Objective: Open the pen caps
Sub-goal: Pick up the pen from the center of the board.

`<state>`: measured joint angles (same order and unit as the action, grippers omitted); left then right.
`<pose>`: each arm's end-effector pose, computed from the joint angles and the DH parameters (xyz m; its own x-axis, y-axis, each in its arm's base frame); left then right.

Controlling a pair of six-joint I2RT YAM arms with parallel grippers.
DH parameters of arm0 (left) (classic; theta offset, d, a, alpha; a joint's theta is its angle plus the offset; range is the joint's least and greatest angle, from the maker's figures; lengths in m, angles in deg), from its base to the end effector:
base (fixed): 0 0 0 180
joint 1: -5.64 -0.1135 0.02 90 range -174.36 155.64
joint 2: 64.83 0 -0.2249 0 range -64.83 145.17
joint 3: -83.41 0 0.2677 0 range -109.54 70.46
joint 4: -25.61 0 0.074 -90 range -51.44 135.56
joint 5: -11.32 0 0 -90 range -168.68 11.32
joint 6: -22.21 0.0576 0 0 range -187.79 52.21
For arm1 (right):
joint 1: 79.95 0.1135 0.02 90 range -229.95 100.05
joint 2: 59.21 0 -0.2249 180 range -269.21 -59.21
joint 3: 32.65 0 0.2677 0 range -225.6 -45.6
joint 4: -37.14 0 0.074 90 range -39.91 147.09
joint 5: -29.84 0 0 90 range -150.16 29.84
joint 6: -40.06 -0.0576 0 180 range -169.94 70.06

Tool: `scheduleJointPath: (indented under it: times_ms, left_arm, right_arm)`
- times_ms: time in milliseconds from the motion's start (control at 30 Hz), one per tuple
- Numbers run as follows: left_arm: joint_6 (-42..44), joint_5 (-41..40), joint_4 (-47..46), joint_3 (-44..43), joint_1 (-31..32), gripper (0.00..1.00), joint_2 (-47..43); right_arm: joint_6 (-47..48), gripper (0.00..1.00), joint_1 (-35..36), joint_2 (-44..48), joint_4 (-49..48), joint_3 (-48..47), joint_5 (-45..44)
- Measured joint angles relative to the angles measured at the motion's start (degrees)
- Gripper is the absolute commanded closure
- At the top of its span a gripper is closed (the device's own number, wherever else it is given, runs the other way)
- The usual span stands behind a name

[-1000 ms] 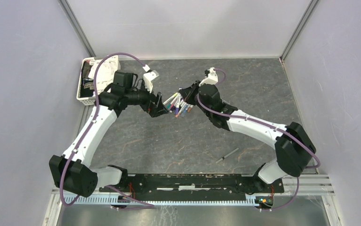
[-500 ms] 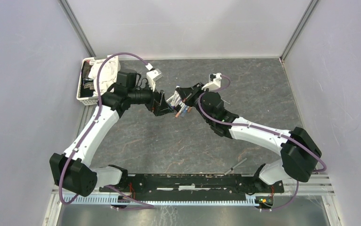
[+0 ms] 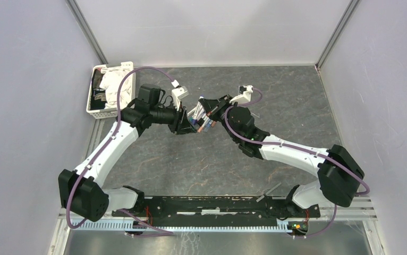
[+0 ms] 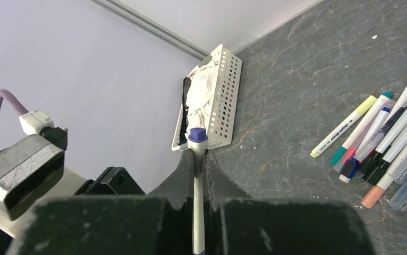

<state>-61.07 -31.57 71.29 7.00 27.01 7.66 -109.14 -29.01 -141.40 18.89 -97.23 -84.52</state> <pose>0.2676 -0.1500 0.2709 -0.5274 0.2919 -0.7979 0.8243 0.4033 -0.3973 0.2523 0.2732 0.2567 -0.3807 0.7726 -0.5081 -0.2352 0.4505 0.8613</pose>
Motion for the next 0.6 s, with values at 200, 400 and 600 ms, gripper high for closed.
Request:
scheduleJointPath:
  times_ms: [200,400,600]
  left_arm:
    - [-0.04,-0.79,0.20,0.00,-0.09,0.95,0.09]
    - [2.36,-4.39,3.34,-1.07,-0.22,0.98,1.81]
    - [12.39,-12.87,7.91,-1.84,0.15,0.98,2.58]
  right_arm:
    - [-0.07,1.00,0.44,0.02,-0.76,0.13,-0.09]
    - [0.81,0.71,0.44,0.63,-0.55,1.55,0.15]
    - [8.09,0.23,-3.82,4.00,5.90,2.45,12.02]
